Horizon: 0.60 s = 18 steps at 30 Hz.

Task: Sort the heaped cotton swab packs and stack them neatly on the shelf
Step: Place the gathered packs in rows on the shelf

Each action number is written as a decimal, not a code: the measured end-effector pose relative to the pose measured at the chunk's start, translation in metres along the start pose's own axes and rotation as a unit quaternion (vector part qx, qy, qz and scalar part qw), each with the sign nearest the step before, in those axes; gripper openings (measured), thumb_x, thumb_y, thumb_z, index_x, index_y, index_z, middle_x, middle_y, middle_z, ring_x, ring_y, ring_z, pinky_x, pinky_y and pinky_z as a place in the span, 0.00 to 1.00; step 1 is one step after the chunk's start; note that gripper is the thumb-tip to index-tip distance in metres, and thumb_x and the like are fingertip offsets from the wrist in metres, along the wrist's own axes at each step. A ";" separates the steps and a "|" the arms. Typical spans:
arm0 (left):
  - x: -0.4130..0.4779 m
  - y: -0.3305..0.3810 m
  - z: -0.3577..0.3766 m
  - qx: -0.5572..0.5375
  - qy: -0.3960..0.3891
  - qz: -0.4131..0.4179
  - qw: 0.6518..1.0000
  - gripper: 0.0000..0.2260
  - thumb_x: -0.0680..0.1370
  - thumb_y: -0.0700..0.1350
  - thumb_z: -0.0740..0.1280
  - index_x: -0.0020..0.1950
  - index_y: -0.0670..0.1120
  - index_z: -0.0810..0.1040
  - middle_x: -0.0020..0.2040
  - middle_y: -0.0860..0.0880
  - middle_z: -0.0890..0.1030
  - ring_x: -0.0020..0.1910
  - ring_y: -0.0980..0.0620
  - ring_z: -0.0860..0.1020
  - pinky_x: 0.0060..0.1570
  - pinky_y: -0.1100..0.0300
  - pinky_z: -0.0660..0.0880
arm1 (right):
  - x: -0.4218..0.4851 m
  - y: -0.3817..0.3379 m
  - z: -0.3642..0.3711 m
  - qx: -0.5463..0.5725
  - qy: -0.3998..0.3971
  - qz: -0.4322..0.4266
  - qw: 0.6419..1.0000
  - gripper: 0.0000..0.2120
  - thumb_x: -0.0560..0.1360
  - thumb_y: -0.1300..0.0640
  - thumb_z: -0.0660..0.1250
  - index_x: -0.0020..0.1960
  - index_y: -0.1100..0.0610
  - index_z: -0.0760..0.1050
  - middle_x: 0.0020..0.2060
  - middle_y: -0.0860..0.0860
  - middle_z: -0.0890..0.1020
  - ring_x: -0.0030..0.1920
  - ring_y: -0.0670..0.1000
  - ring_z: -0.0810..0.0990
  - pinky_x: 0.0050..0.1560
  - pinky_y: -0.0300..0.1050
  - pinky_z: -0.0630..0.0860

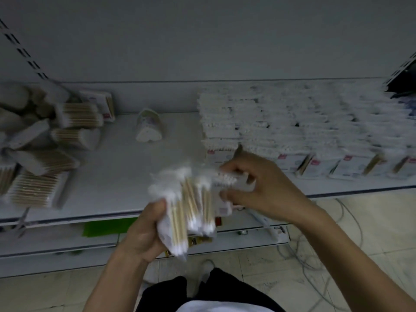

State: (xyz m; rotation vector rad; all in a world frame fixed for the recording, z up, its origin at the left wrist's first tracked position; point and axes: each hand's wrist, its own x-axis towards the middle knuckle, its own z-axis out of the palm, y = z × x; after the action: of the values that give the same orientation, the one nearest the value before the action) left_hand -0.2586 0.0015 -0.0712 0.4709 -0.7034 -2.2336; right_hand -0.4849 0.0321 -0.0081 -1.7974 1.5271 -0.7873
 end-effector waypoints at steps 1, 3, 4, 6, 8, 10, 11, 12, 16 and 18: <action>0.002 -0.002 0.000 -0.031 0.021 0.002 0.999 0.24 0.72 0.51 0.75 0.64 0.42 0.78 0.62 0.42 0.79 0.62 0.46 0.77 0.62 0.52 0.73 | 0.005 0.004 -0.005 -0.023 0.030 -0.014 0.999 0.13 0.70 0.57 0.75 0.52 0.47 0.77 0.46 0.46 0.80 0.46 0.41 0.76 0.44 0.29 0.68; 0.001 0.000 -0.003 -0.069 0.120 0.033 0.990 0.39 0.49 0.57 0.85 0.58 0.47 0.82 0.60 0.43 0.80 0.60 0.46 0.79 0.59 0.45 0.74 | 0.017 0.016 -0.011 -0.116 0.088 -0.053 0.988 0.12 0.70 0.54 0.72 0.53 0.49 0.77 0.44 0.47 0.81 0.45 0.45 0.76 0.45 0.36 0.65; -0.002 0.002 0.000 -0.065 0.163 0.056 0.983 0.41 0.43 0.58 0.85 0.55 0.48 0.84 0.60 0.44 0.81 0.59 0.46 0.79 0.58 0.44 0.73 | 0.022 0.022 -0.010 -0.200 0.112 -0.078 0.970 0.12 0.69 0.53 0.71 0.53 0.51 0.78 0.42 0.48 0.81 0.43 0.48 0.76 0.44 0.40 0.62; -0.007 0.008 0.006 -0.056 0.188 0.082 0.977 0.35 0.42 0.58 0.85 0.47 0.51 0.86 0.54 0.48 0.83 0.52 0.51 0.82 0.57 0.50 0.74 | 0.031 0.033 -0.005 -0.333 0.149 -0.111 0.924 0.12 0.67 0.54 0.70 0.49 0.55 0.78 0.37 0.50 0.80 0.42 0.53 0.76 0.41 0.44 0.56; -0.010 0.009 0.001 -0.062 0.209 0.089 0.972 0.32 0.43 0.57 0.85 0.45 0.51 0.87 0.52 0.50 0.84 0.50 0.52 0.83 0.57 0.51 0.73 | 0.038 0.040 -0.001 -0.399 0.180 -0.137 0.889 0.10 0.65 0.55 0.72 0.46 0.57 0.78 0.37 0.52 0.80 0.44 0.55 0.74 0.42 0.45 0.56; -0.011 0.009 0.000 -0.062 0.211 0.097 0.971 0.32 0.44 0.57 0.85 0.45 0.52 0.86 0.52 0.50 0.84 0.50 0.52 0.83 0.59 0.50 0.71 | 0.041 0.044 0.000 -0.440 0.204 -0.152 0.861 0.10 0.64 0.56 0.72 0.44 0.58 0.79 0.41 0.54 0.80 0.47 0.55 0.70 0.43 0.46 0.58; -0.012 0.009 0.000 -0.065 0.205 0.099 0.972 0.32 0.44 0.57 0.85 0.45 0.52 0.86 0.52 0.50 0.84 0.50 0.52 0.83 0.59 0.50 0.71 | 0.042 0.045 0.000 -0.454 0.208 -0.154 0.852 0.10 0.64 0.56 0.72 0.43 0.59 0.79 0.42 0.55 0.79 0.48 0.55 0.69 0.43 0.47 0.58; -0.012 0.009 0.002 -0.069 0.205 0.094 0.972 0.32 0.44 0.57 0.85 0.45 0.52 0.86 0.52 0.50 0.84 0.51 0.52 0.83 0.60 0.49 0.70 | 0.042 0.044 0.000 -0.462 0.206 -0.152 0.849 0.10 0.64 0.54 0.72 0.43 0.58 0.79 0.42 0.55 0.79 0.47 0.55 0.69 0.43 0.47 0.58; -0.010 0.007 0.008 -0.080 0.225 0.078 0.968 0.33 0.43 0.55 0.86 0.46 0.51 0.87 0.54 0.49 0.84 0.57 0.52 0.80 0.60 0.47 0.71 | 0.040 0.041 0.002 -0.435 0.202 -0.139 0.866 0.09 0.66 0.51 0.70 0.40 0.56 0.80 0.35 0.51 0.80 0.41 0.55 0.76 0.44 0.46 0.59; -0.010 0.008 0.012 -0.077 0.230 0.077 0.967 0.33 0.41 0.55 0.86 0.45 0.51 0.87 0.52 0.49 0.85 0.52 0.52 0.83 0.58 0.48 0.73 | 0.037 0.045 0.002 -0.403 0.216 -0.131 0.880 0.08 0.67 0.52 0.72 0.41 0.56 0.81 0.34 0.50 0.81 0.40 0.55 0.78 0.45 0.46 0.59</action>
State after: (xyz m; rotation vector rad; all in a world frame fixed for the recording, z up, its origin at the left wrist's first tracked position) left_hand -0.2537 0.0086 -0.0563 0.7932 -0.3093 -1.9142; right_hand -0.5049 -0.0098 -0.0439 -2.6033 2.1436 -0.7665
